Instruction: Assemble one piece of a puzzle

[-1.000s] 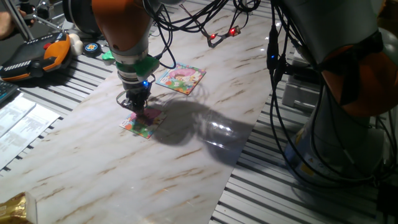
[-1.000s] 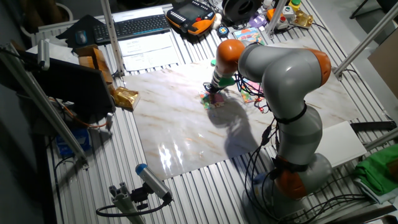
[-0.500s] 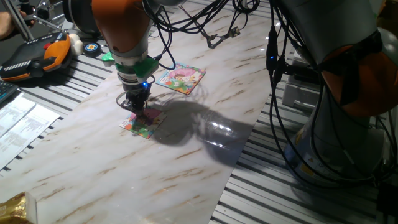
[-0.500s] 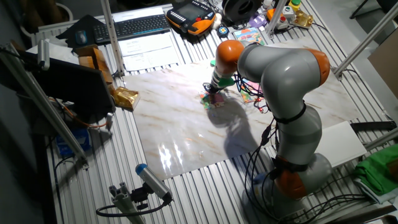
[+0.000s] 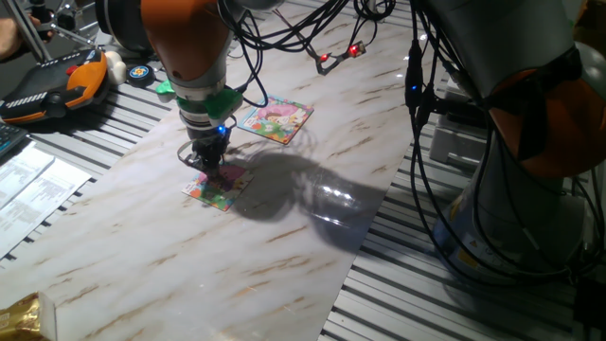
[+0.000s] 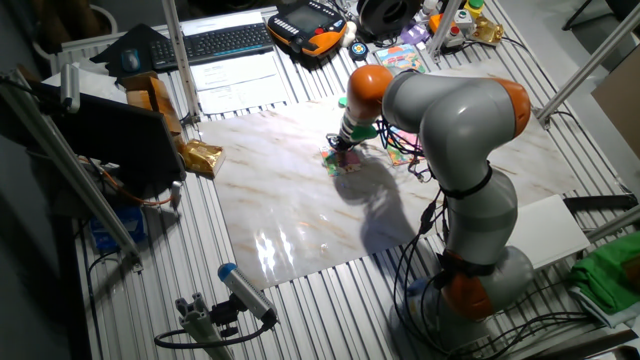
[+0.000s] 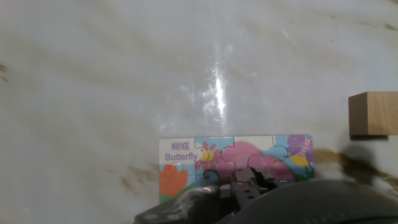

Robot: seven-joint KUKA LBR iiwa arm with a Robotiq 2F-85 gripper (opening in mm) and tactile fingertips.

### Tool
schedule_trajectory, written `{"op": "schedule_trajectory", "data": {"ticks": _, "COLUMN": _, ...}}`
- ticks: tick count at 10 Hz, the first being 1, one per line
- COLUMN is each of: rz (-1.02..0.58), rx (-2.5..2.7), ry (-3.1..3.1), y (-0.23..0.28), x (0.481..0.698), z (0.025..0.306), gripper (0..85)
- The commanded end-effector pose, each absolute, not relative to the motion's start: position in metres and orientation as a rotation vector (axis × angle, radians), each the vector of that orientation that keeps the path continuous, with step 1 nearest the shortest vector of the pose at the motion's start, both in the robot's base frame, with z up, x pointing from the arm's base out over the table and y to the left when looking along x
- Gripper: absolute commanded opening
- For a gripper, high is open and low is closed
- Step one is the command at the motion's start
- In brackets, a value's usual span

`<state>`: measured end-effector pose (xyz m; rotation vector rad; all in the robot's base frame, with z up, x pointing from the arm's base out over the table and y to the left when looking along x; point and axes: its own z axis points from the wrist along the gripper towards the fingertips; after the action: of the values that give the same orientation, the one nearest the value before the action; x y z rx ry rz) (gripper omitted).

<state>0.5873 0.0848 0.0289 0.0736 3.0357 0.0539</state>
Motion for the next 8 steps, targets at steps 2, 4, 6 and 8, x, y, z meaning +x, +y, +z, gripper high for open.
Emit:
{"op": "schedule_trajectory", "data": {"ticks": 2, "rz": 0.058, "rx": 0.074, "ry": 3.036, "y": 0.0852, "x": 0.5862, "z": 0.0282, "gripper": 0.7}}
{"op": "schedule_trajectory", "data": {"ticks": 4, "rz": 0.062, "rx": 0.074, "ry": 3.036, "y": 0.0853, "x": 0.5853, "z": 0.0276, "gripper": 0.7}}
{"op": "schedule_trajectory", "data": {"ticks": 6, "rz": 0.065, "rx": 0.074, "ry": 3.038, "y": 0.0856, "x": 0.5842, "z": 0.0274, "gripper": 0.7}}
{"op": "schedule_trajectory", "data": {"ticks": 8, "rz": 0.067, "rx": 0.074, "ry": 3.039, "y": 0.0856, "x": 0.5839, "z": 0.0278, "gripper": 0.7}}
